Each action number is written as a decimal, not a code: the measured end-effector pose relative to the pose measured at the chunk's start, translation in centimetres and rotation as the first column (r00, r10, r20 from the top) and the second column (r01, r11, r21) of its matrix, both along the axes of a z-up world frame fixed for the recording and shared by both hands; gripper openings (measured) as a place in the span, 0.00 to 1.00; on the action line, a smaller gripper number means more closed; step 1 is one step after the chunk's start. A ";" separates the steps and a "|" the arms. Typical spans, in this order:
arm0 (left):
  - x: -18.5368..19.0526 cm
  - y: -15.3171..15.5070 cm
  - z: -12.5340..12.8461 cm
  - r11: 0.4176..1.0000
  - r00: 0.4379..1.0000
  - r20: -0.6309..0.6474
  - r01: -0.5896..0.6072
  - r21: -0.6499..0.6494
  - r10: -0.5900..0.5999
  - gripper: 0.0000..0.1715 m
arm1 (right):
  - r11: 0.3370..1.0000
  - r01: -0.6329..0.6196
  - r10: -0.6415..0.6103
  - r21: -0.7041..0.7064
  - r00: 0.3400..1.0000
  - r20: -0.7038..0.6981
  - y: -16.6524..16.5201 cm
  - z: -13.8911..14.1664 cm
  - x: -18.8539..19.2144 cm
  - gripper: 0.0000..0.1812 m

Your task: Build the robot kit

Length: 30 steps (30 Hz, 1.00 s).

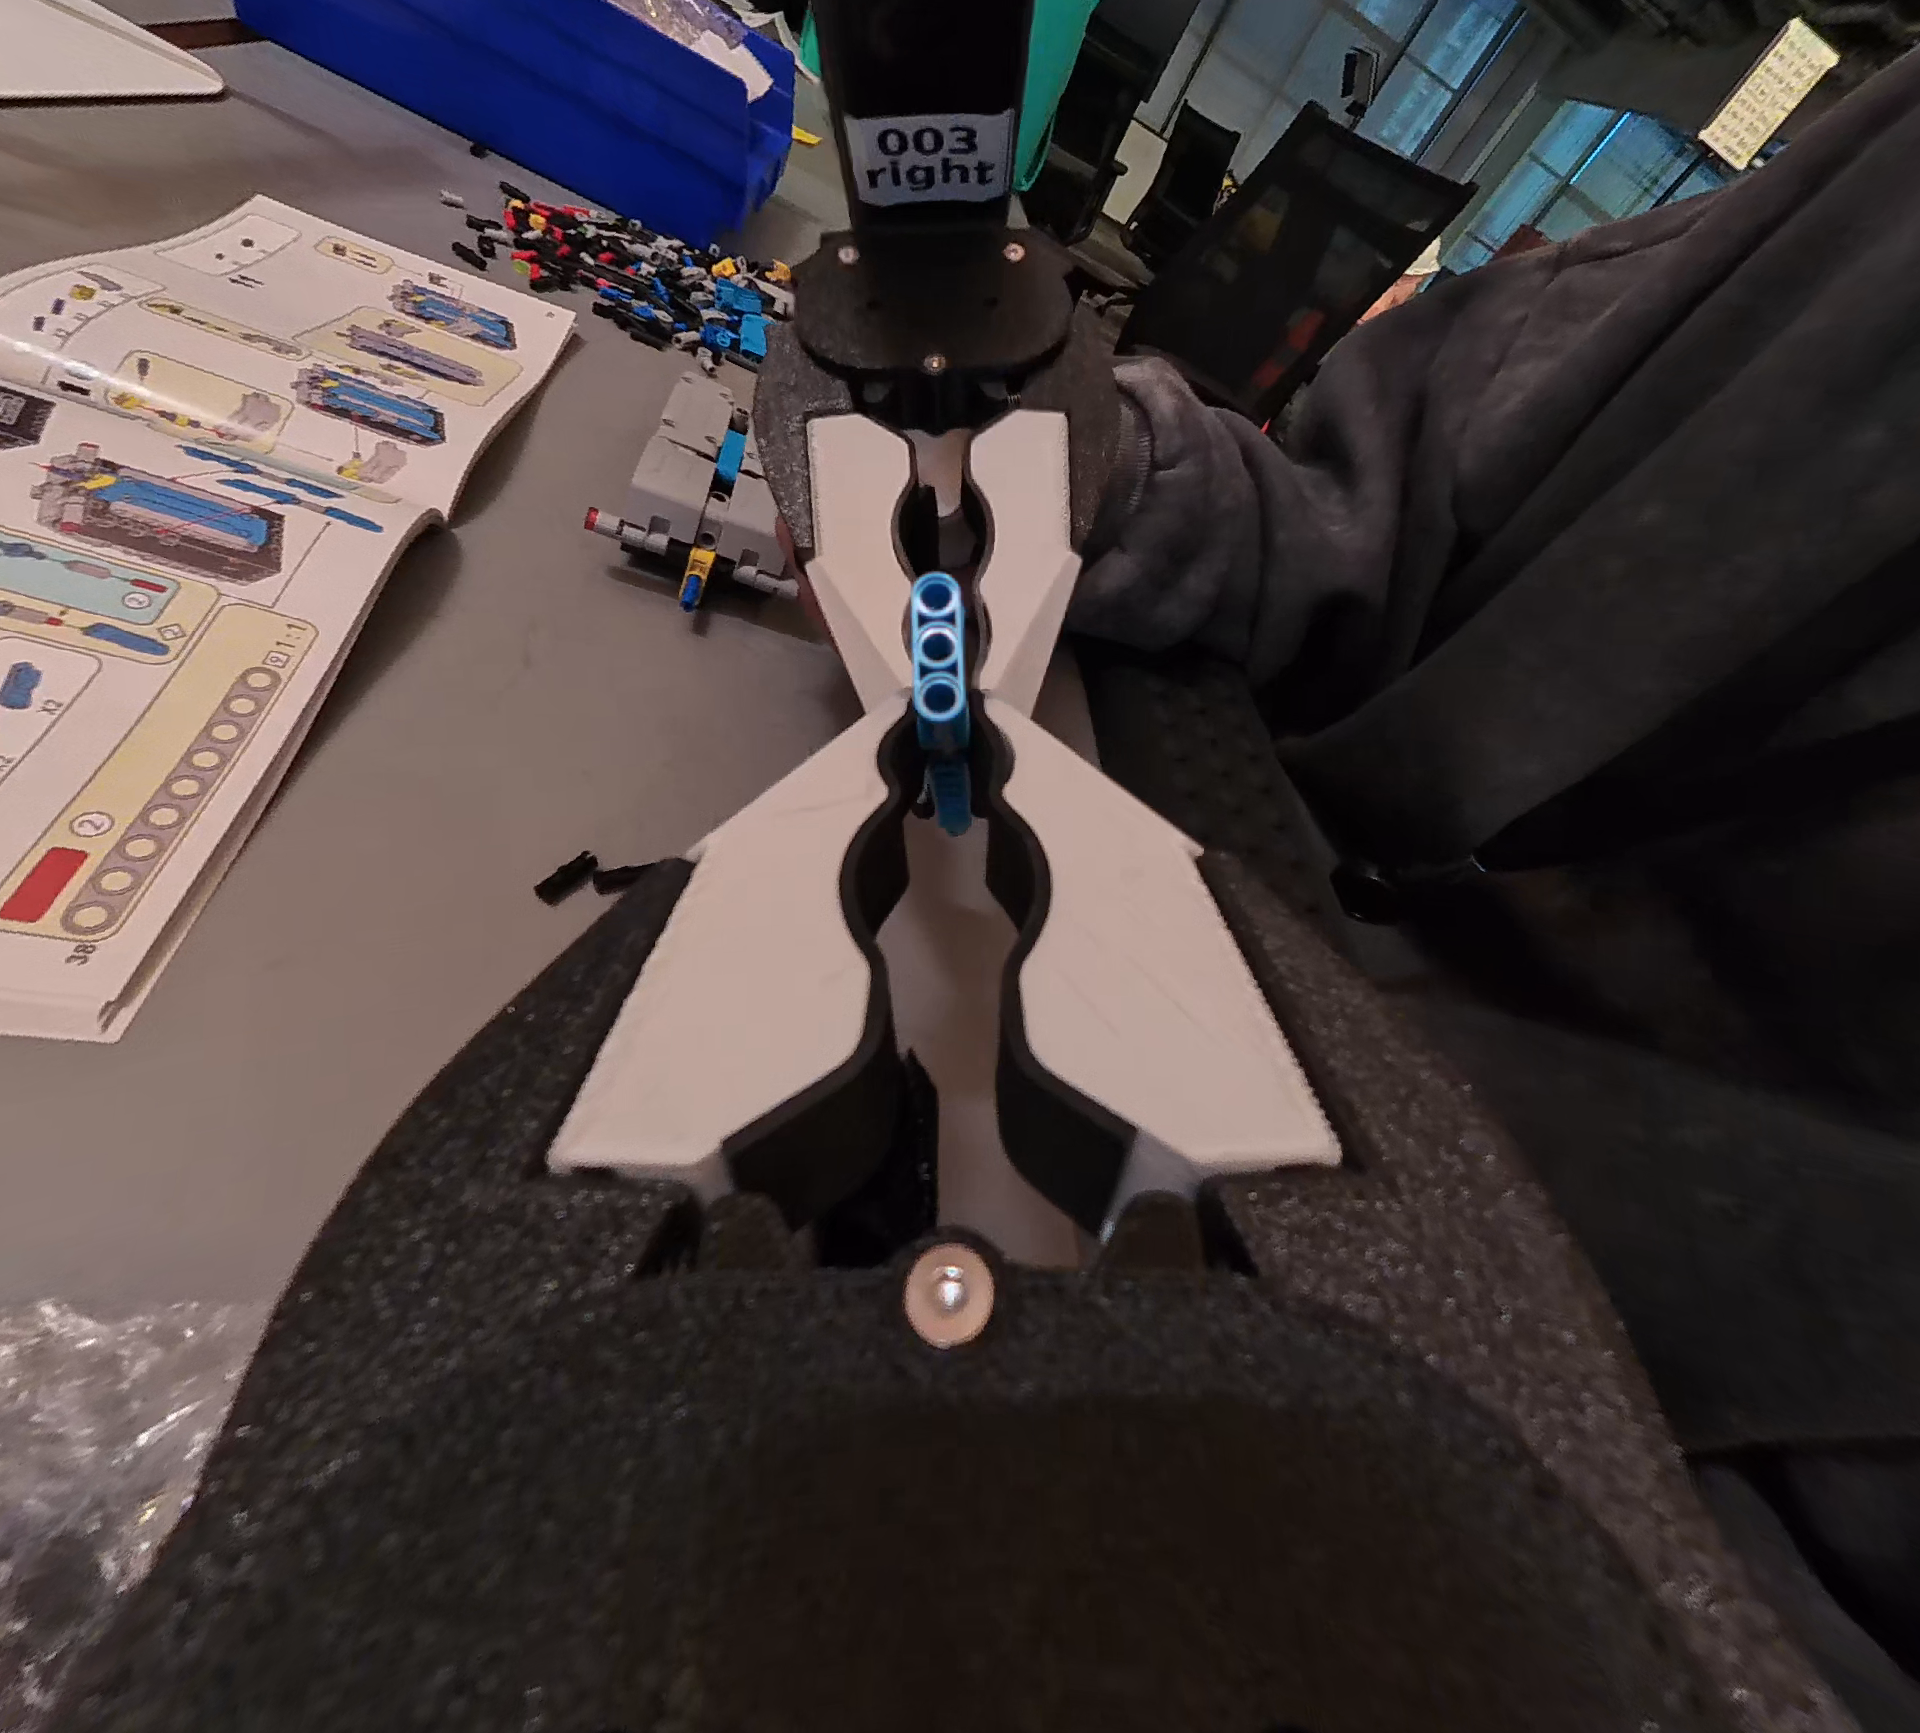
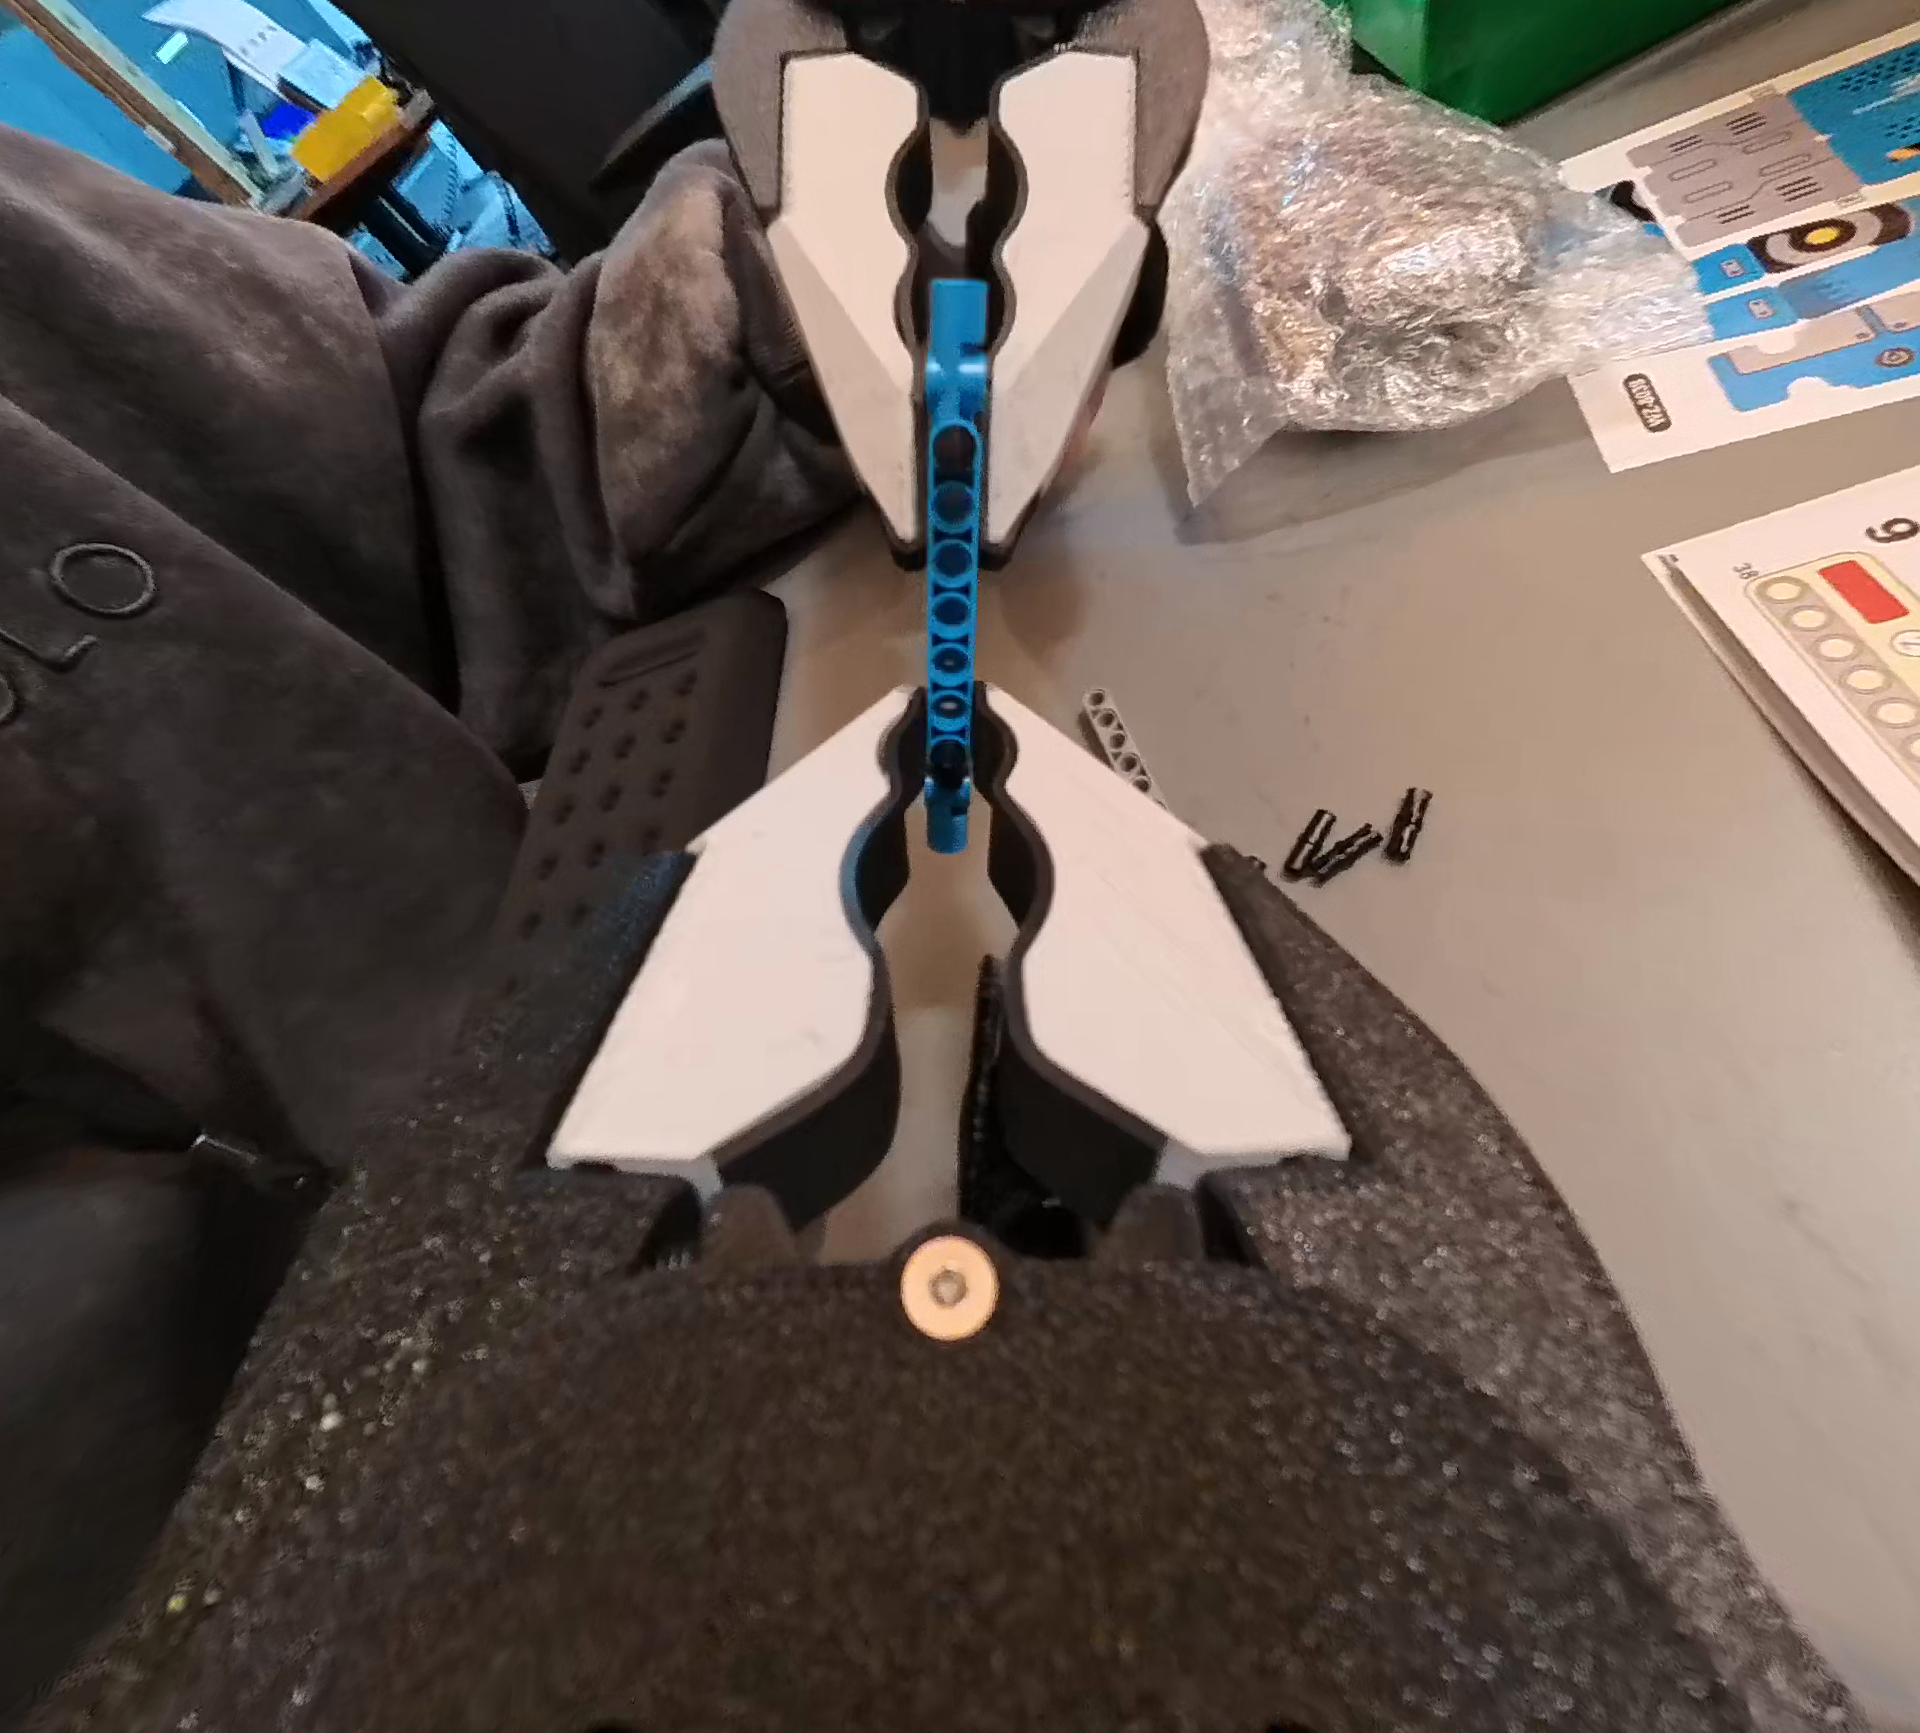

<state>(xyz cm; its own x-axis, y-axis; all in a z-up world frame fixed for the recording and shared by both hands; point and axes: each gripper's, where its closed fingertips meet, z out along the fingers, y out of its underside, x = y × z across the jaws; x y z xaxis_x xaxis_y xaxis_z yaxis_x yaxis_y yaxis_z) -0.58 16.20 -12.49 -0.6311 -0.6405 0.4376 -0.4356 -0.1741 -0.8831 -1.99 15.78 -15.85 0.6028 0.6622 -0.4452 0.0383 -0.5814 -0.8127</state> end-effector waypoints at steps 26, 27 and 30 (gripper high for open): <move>3.1 1.7 -9.6 0.796 0.990 -0.142 0.083 0.599 0.004 0.12 | 0.915 0.364 -0.313 0.172 0.912 -0.263 2.1 7.2 8.9 0.03; 3.3 2.1 -9.4 0.793 0.989 -0.145 0.087 0.603 0.001 0.12 | 0.916 0.366 -0.313 0.167 0.909 -0.275 2.1 7.3 9.0 0.03; 3.2 2.4 -9.4 0.812 0.986 -0.165 0.117 0.572 -0.026 0.10 | 0.914 0.375 -0.321 0.155 0.902 -0.289 2.2 7.3 9.5 0.03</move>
